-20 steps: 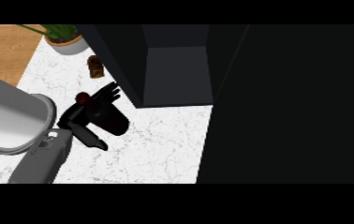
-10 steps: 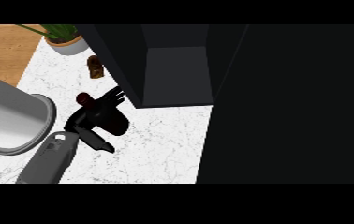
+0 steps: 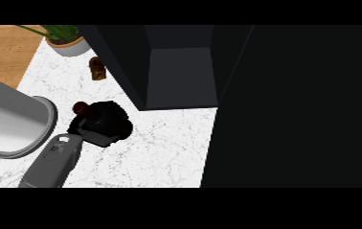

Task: Pick up the wine, place it into the cabinet and close the cabinet

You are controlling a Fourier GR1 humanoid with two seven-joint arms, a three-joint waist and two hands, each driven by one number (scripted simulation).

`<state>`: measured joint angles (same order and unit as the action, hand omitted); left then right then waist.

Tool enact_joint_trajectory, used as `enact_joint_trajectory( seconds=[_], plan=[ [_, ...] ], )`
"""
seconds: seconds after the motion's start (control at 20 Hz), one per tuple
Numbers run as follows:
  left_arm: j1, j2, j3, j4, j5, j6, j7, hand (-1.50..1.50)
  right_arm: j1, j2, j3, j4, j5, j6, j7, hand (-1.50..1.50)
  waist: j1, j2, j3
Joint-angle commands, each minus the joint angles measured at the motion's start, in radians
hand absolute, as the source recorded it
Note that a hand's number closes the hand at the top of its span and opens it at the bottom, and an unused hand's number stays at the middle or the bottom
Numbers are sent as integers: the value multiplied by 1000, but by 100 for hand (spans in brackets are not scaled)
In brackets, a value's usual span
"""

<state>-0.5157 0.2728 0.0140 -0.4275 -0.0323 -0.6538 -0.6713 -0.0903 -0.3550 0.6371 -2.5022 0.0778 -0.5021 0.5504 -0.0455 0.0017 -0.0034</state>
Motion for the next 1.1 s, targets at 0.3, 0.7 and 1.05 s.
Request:
enact_joint_trajectory(
  seconds=[0.3, 0.7, 1.05],
  plan=[
    [104, -41, 54, -36, 47, 138, -199, 150, 80, -55, -17, -142, 24, -15, -9, -150, 31, -7, 2],
    [268, -113, 107, -213, 131, 329, -160, 150, 119, -89, 16, -221, 73, -40, 28, -150, 40, -12, 3],
    [423, -194, 22, -513, 169, 308, -30, 150, 179, -125, 2, -206, 35, -40, -41, -150, 45, -13, 5]
  ],
)
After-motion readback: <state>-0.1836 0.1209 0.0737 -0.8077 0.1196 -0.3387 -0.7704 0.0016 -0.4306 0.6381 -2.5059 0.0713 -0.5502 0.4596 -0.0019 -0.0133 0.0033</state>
